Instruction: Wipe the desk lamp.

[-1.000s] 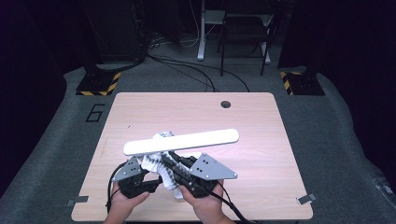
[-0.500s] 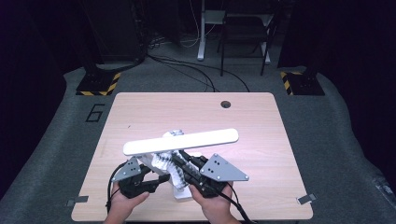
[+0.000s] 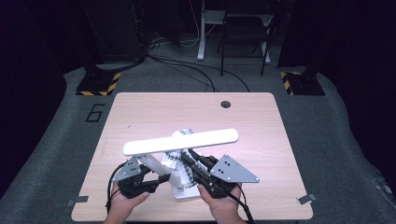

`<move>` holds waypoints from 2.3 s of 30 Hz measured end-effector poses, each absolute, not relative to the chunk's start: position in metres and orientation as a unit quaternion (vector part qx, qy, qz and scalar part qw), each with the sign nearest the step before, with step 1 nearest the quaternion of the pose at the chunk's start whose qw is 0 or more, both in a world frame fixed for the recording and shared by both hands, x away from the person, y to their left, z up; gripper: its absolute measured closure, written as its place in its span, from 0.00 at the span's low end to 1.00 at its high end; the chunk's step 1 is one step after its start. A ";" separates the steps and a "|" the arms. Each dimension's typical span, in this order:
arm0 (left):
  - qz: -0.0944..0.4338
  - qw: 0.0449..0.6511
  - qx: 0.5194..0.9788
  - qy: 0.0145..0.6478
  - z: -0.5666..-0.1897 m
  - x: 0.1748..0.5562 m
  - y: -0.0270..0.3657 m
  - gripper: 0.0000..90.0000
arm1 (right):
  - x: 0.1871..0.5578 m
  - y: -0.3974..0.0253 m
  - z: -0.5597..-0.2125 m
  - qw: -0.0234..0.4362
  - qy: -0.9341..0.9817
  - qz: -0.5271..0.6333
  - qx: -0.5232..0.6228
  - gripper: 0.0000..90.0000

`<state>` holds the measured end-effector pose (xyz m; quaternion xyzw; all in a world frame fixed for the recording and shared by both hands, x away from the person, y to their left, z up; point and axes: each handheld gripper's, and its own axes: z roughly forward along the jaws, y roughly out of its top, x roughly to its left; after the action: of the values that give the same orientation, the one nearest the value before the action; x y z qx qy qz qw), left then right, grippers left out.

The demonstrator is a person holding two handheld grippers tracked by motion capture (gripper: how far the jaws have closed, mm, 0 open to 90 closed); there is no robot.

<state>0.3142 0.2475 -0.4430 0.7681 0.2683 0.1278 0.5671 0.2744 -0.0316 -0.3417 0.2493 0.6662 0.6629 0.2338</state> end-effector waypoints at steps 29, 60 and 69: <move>0.130 0.562 0.771 0.270 -0.442 0.314 0.249 0.60 | 0.273 -0.083 -0.335 0.274 0.647 0.653 0.282 0.89; 0.132 0.559 0.773 0.270 -0.442 0.313 0.248 0.60 | 0.271 -0.130 -0.333 0.319 0.622 0.640 0.318 0.89; 0.131 0.561 0.771 0.271 -0.442 0.313 0.247 0.60 | 0.272 -0.124 -0.335 0.313 0.627 0.641 0.315 0.89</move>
<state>0.3135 0.2466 -0.4419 0.7709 0.2710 0.1314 0.5612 0.2718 -0.1237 -0.3347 0.3149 0.6266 0.6406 0.3129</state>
